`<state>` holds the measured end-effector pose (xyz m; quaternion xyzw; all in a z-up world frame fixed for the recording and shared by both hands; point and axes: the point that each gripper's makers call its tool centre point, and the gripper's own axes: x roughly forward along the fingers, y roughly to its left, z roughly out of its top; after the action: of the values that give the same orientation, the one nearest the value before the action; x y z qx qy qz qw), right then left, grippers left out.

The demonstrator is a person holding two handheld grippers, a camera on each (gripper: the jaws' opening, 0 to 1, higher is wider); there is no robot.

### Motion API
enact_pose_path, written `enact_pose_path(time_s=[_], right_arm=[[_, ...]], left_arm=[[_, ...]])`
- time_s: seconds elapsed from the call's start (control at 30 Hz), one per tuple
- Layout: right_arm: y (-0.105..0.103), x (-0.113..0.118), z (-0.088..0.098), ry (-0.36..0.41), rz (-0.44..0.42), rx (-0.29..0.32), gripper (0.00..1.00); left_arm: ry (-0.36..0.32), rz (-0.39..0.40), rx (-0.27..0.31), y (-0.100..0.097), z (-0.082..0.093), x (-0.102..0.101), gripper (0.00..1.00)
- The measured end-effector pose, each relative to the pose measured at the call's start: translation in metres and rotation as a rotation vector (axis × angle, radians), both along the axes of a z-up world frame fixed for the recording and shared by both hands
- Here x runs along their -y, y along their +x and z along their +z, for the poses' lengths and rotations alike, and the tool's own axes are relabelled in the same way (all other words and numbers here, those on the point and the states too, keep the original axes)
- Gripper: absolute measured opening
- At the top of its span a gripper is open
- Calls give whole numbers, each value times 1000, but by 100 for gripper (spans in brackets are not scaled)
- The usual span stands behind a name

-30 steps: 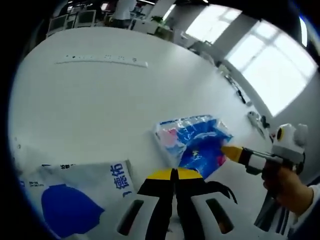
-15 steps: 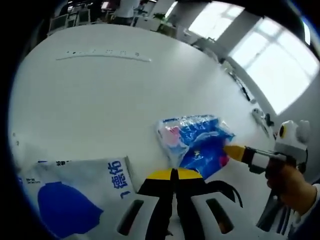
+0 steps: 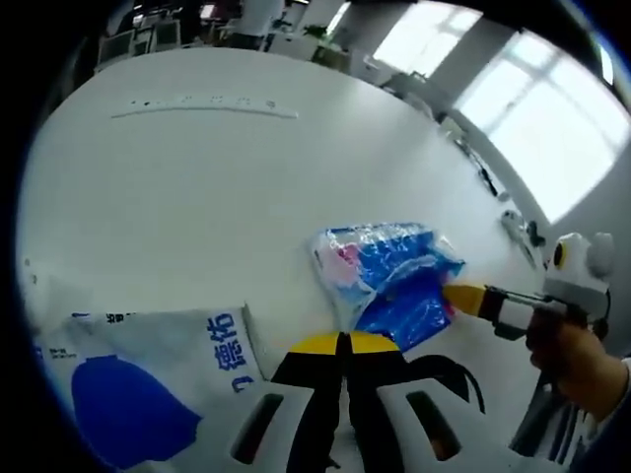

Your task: Arrange the tabletop items into an orderly group along one side of the table until the central work area is clear of visible clutter.

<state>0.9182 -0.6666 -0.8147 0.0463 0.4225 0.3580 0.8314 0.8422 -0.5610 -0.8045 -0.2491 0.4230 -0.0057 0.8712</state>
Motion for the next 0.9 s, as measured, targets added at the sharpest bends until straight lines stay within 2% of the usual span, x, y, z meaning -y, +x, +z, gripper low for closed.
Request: enact_pose_path(time_s=[0.43,0.5,0.6,0.7,0.77,0.9], right_arm=[[-3,-1,2,-20,37,14,0],[-4,-2,2,-30,61,33,0],[-6,-6,4,-6,87,47,7],[-8,-8,4,-6,98,52,11],[-8,-11,5,-3,109,58,15],[-7,-8,8,-31,127,99,26]], left_arm=[[4,17,-3,1,-1,-5,0],[2,20,-3,1,-1,-6,0],[17,13,1,0,0,-7,0],[51,-2,28,3,2,-10,0],[50,10,48,5,7,-11,0],[72,1,78,9,16,-11,14]])
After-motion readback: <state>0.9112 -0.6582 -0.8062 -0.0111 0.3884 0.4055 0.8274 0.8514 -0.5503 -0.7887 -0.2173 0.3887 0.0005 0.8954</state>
